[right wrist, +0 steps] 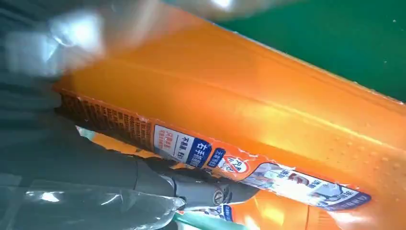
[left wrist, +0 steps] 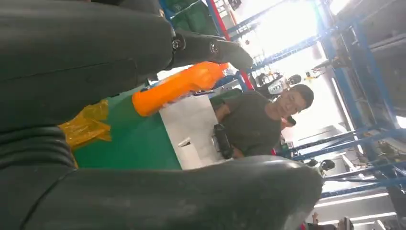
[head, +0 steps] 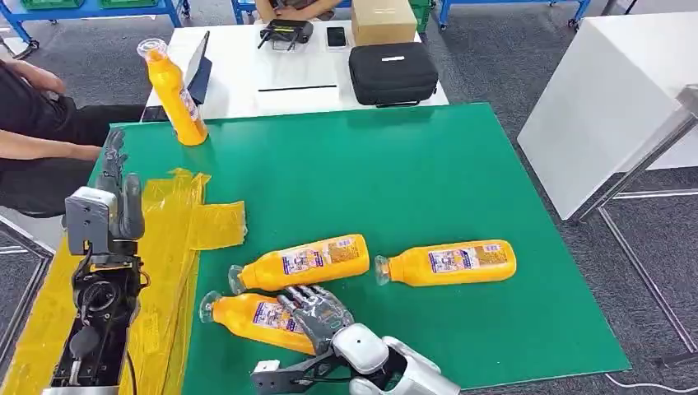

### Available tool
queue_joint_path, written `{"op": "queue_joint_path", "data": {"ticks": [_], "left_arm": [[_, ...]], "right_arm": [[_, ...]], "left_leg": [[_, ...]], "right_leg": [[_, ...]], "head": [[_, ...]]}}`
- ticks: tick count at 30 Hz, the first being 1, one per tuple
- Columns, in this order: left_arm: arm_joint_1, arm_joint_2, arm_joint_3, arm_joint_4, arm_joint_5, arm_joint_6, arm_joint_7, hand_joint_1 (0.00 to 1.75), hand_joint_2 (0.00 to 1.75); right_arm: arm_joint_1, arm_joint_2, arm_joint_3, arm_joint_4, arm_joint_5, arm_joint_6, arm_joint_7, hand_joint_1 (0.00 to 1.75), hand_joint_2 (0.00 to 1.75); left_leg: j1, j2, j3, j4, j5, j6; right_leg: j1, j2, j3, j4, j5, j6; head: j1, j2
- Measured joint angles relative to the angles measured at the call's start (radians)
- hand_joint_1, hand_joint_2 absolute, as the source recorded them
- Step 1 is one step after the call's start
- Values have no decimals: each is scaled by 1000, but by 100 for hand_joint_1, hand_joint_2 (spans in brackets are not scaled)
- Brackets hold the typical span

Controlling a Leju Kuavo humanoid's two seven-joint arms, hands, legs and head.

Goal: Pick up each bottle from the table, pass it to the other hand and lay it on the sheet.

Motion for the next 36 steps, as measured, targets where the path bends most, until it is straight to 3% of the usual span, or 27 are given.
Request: {"op": "queue_joint_path", "data": {"ticks": [1, 2, 8, 22, 23, 24, 36], "left_arm": [[-2, -1, -2, 0, 1, -1, 1, 0, 0], [-5, -2, -2, 0, 2, -3, 2, 0, 0], [-29, -8, -10, 2, 12, -13, 5, 0, 0], [-66, -28, -17, 11, 13, -22, 6, 0, 0], [-67, -29, -17, 11, 13, -23, 6, 0, 0], [-68, -29, -18, 11, 13, -24, 6, 0, 0], [-103, -30, -29, 30, 35, -24, -15, 0, 0]], "right_arm": [[-4, 6, 3, 13, 6, 1, 2, 0, 175], [-11, 17, 6, 33, 11, 2, 3, 175, 175], [-34, 55, 18, 111, 16, 5, -7, 175, 175], [-50, 81, 26, 167, 7, 15, -17, 175, 175], [-50, 82, 25, 167, 6, 17, -19, 7, 175], [-50, 82, 25, 167, 5, 19, -20, 0, 175], [-58, 93, 12, 200, 43, 25, -5, 0, 175]], "left_leg": [[0, 2, 1, 0, 0, 0], [1, 3, 1, 0, -1, -1], [6, 15, 8, -1, -6, -5], [9, 15, 18, -1, 1, -15], [9, 15, 19, -1, 0, -14], [9, 15, 20, -1, -1, -13], [11, 14, 29, -2, -6, -14]], "right_leg": [[0, 1, 0, 0, 1, -2], [0, 3, 1, 0, 1, -3], [5, 14, 4, -2, 3, -10], [8, 15, 12, -1, 8, -17], [9, 15, 14, -1, 7, -17], [9, 15, 15, -1, 5, -18], [10, 15, 24, -1, 0, -19]], "head": [[0, 0], [0, 0], [0, 0], [-1, 0], [0, 0], [0, 0], [-1, 0]]}}
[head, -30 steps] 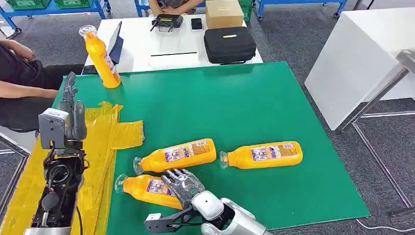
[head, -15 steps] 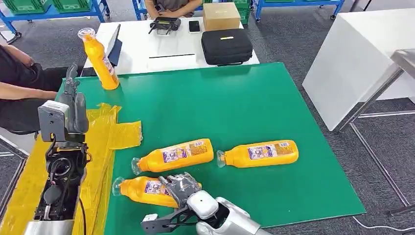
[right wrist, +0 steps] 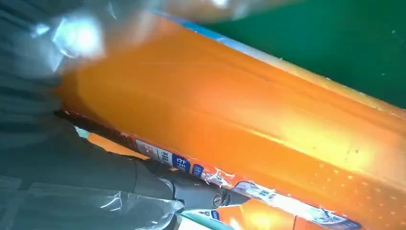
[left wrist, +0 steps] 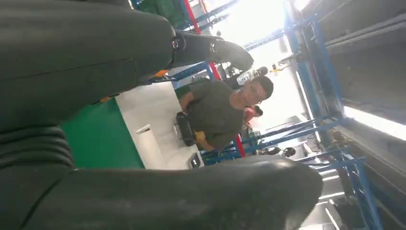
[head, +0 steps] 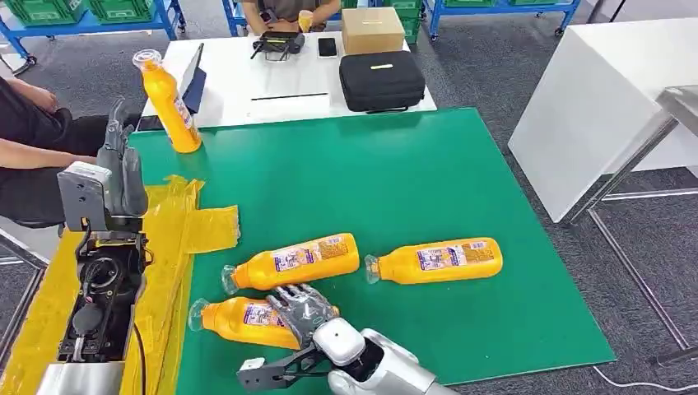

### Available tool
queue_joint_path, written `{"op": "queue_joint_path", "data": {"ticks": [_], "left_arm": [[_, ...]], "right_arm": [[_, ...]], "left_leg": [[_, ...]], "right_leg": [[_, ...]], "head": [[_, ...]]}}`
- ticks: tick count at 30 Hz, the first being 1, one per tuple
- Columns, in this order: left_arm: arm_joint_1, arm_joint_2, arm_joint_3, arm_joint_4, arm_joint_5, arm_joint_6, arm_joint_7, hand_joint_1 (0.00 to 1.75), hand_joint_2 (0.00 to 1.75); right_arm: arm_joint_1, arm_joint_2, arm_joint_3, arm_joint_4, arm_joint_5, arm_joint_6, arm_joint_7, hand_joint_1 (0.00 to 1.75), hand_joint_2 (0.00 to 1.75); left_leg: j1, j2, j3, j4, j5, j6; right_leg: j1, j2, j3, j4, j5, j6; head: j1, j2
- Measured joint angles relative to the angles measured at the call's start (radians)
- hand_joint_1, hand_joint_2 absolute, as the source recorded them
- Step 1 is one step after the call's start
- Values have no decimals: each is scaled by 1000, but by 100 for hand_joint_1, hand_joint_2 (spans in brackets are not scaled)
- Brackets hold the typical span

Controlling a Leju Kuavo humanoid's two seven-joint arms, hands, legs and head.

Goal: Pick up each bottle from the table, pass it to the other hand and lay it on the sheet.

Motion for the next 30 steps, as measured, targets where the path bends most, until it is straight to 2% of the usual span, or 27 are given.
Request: {"op": "queue_joint_path", "data": {"ticks": [4, 8, 10, 16, 18, 20, 21, 22, 26, 29, 30], "left_arm": [[-21, 0, -10, 12, 8, 0, -6, 0, 0], [-39, 0, -14, 17, 10, 0, -9, 0, 0], [-41, 0, -14, 19, 12, 1, -11, 0, 0], [-41, 3, -14, 24, 27, 11, -19, 0, 0], [-41, 6, -15, 28, 31, 12, -21, 0, 0], [-45, 6, -15, 30, 35, 12, -22, 0, 0], [-49, 6, -16, 30, 37, 12, -23, 0, 0], [-53, 6, -15, 30, 37, 12, -24, 0, 0], [-57, 10, -15, 31, 40, 13, -24, 0, 0], [-58, 11, -16, 32, 41, 13, -25, 0, 0], [-59, 10, -17, 32, 41, 13, -25, 0, 0]], "right_arm": [[-5, 11, -9, 23, 0, -7, 3, 0, 175], [-10, 19, -13, 33, 3, -8, 6, 0, 175], [-10, 22, -16, 37, 3, -13, 11, 0, 175], [2, 27, -21, 46, 6, -60, 50, 0, 175], [5, 28, -23, 54, 6, -67, 56, 0, 175], [5, 31, -27, 60, 5, -68, 59, 0, 175], [5, 34, -30, 60, 5, -68, 60, 166, 175], [4, 36, -31, 61, 5, -68, 62, 175, 175], [5, 39, -35, 65, -3, -68, 61, 175, 175], [8, 40, -35, 68, -5, -68, 60, 175, 175], [8, 41, -35, 73, -6, -68, 59, 175, 175]], "left_leg": [[1, 0, 5, -1, -7, 3], [1, 0, -1, -1, -5, 4], [1, 0, -2, 0, 0, 1], [2, 0, -4, -1, -3, 2], [2, -1, 0, -2, -4, 1], [2, -1, -2, -2, -4, 1], [2, -1, -5, -2, -3, 1], [2, -1, -8, -2, -2, 2], [2, 0, -12, -2, 6, 2], [2, 0, -11, -2, 4, 1], [2, 0, -11, -2, 3, 2]], "right_leg": [[1, 0, -6, 0, -5, 3], [3, 0, -10, 0, -3, 2], [3, 0, -2, 0, 1, 2], [3, 0, -3, -1, 1, -1], [3, -1, -10, -1, 0, -2], [4, -1, -13, -1, 0, -2], [4, -2, -16, -1, 0, -2], [4, -2, -17, -1, 1, -2], [4, -1, -13, -1, 12, -3], [4, 0, -12, -1, 9, -5], [4, 0, -23, -2, 9, -5]], "head": [[0, 0], [0, 0], [0, 0], [0, 0], [-1, 0], [-1, 0], [0, 0], [0, 0], [0, 0], [-1, 0], [0, 0]]}}
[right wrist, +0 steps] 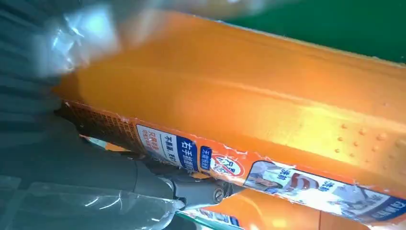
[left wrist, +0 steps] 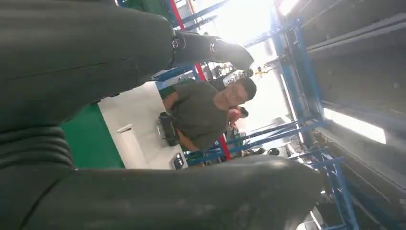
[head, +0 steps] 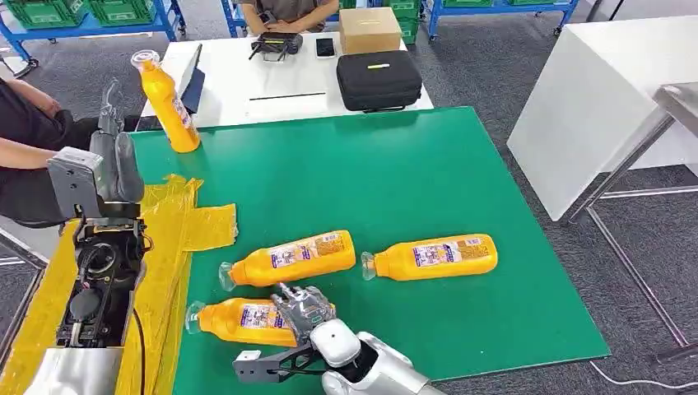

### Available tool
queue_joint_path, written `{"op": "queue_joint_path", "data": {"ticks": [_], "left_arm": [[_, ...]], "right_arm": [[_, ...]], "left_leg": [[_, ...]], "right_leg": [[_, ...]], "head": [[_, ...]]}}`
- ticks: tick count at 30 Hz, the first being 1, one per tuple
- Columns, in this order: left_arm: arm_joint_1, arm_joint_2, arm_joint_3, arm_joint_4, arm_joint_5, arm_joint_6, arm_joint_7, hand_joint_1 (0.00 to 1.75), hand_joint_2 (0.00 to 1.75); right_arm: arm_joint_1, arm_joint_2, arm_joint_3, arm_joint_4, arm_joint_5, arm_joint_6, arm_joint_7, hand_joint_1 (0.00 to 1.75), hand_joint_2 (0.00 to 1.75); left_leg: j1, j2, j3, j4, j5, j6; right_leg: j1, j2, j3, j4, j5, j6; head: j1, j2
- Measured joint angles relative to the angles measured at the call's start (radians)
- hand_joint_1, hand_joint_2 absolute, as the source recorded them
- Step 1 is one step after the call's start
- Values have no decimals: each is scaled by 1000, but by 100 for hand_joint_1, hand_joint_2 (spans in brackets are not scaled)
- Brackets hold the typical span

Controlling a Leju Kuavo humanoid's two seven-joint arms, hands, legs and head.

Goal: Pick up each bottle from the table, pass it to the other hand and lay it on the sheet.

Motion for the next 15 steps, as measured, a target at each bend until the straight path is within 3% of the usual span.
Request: {"op": "queue_joint_path", "data": {"ticks": [3, 5, 6, 8, 9, 15], "left_arm": [[-4, 0, -8, -1, 0, 0, 0, 0, 0], [-6, 0, -10, -3, 0, 0, -1, 0, 0], [-4, 0, -10, -3, 0, 0, 0, 0, 0], [-1, 1, -11, -3, 0, 0, 0, 0, 0], [0, 2, -11, -3, 0, 0, 0, 0, 0], [11, 2, -12, -3, 0, -2, -1, 0, 0]], "right_arm": [[-4, 4, -2, 5, -3, 0, 0, 175, 175], [-6, 4, -3, 6, -4, 0, -1, 175, 175], [-7, 4, -3, 6, -6, 0, -1, 175, 175], [-7, 4, -3, 6, -6, 2, -2, 175, 175], [-7, 4, -3, 6, -6, 2, -4, 175, 175], [-10, 3, -4, 10, -16, 2, -13, 175, 175]], "left_leg": [[-2, -2, -7, 0, -28, -2], [-3, -3, -12, 0, -30, -1], [-3, -3, -13, 0, -26, 1], [-1, -4, -12, -3, 14, 2], [2, -5, -13, -4, 16, -5], [1, -5, -7, -5, 12, -5]], "right_leg": [[-1, -2, -4, -3, -2, -2], [-2, -3, -7, -3, 0, -1], [-3, -3, -1, -4, 11, 4], [-1, -3, 0, -3, 13, 2], [0, -3, 0, -2, 13, 1], [0, -3, -4, -3, 7, -3]], "head": [[0, 0], [0, 0], [-1, 0], [-1, 0], [0, 0], [0, 0]]}}
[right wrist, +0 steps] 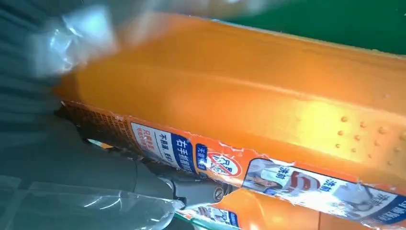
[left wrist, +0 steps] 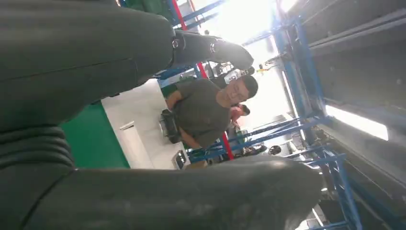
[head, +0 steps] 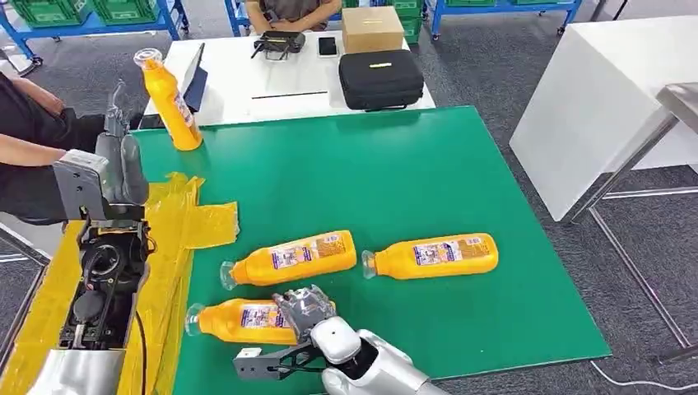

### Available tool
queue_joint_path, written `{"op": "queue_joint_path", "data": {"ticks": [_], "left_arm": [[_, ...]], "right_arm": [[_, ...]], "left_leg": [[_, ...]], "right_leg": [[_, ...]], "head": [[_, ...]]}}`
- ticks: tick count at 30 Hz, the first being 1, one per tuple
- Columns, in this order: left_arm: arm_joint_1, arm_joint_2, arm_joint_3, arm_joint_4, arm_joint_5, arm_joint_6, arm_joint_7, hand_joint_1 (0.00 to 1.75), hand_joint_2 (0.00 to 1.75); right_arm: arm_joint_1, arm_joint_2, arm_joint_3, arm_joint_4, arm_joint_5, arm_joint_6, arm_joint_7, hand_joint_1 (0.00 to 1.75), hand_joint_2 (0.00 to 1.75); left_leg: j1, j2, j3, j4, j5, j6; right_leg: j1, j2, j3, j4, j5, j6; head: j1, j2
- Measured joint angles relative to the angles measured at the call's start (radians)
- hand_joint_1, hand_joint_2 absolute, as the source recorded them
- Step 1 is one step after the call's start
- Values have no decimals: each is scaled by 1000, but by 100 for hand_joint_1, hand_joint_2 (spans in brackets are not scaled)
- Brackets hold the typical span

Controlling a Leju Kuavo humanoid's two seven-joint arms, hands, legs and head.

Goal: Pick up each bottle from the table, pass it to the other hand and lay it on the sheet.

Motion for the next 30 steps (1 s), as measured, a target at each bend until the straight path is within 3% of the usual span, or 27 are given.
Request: {"op": "queue_joint_path", "data": {"ticks": [3, 4, 8, 13, 16, 18, 23, 30], "left_arm": [[0, 0, 0, 0, 0, 0, 0, 0, 0], [0, 0, 0, 0, 0, 0, 0, 0, 0], [2, 0, 0, 0, 0, -4, 0, 0, 0], [5, 2, 0, -3, -5, -12, 0, 0, 0], [50, 16, 19, -30, -5, 4, 2, 0, 0], [98, 32, 50, -48, -1, 11, 1, 0, 0], [193, 48, 103, -91, 10, 11, -15, 0, 0], [250, 50, 133, -137, 10, 11, -19, 0, 0]], "right_arm": [[-1, 0, 0, 5, -6, 0, -3, 175, 175], [-1, 0, -1, 5, -13, 0, -10, 175, 175], [3, -3, -31, 4, -106, 3, -69, 175, 175], [17, -46, -157, -99, -454, 41, -228, 175, 175], [94, -117, -292, -251, -718, 37, -392, 175, 175], [145, -161, -383, -349, -820, 53, -436, 175, 175], [210, -233, -518, -480, -857, 71, -462, 175, 175], [274, -262, -566, -547, -843, 76, -469, 175, 175]], "left_leg": [[0, 0, 6, 0, -4, 1], [0, 0, 7, 0, -4, 1], [0, 0, 17, -1, -8, 1], [0, 0, 14, 0, -4, 2], [-2, -1, 6, 1, 0, 3], [-2, -1, -2, 2, 1, 3], [-2, -3, -14, 2, 0, 3], [-3, -7, -25, 2, -2, 4]], "right_leg": [[0, 0, 7, 0, -2, -1], [0, 0, 17, 0, -2, -1], [0, 0, 18, 0, -6, -1], [-1, 0, 25, 1, -3, 4], [-5, -1, 19, 2, -2, 5], [-6, 0, 11, 3, -2, 6], [-6, -3, -1, 3, -4, 6], [-8, -4, -11, 3, -4, 7]], "head": [[0, 0], [0, 0], [0, 0], [1, 0], [0, 0], [0, 0], [1, 0], [1, 0]]}}
